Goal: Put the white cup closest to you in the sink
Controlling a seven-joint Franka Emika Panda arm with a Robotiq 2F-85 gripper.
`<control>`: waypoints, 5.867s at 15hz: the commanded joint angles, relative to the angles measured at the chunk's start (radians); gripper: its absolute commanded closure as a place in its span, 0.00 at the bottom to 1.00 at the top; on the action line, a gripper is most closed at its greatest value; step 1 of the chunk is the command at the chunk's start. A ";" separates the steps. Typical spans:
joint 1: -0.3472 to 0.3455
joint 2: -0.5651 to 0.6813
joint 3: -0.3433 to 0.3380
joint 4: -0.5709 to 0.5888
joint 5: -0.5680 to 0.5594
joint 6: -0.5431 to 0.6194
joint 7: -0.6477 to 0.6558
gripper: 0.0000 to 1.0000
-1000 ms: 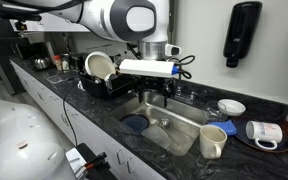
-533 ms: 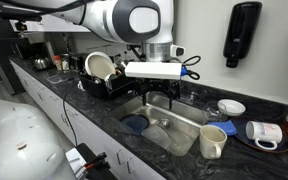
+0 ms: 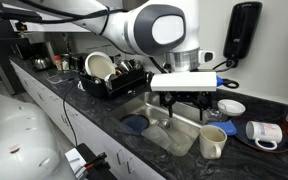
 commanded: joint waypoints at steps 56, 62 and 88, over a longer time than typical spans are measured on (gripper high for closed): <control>-0.251 0.679 0.064 0.258 0.611 0.277 -0.802 0.55; -0.279 0.699 0.081 0.261 0.624 0.306 -0.800 0.97; -0.109 0.848 0.384 0.335 0.641 0.429 -0.650 0.96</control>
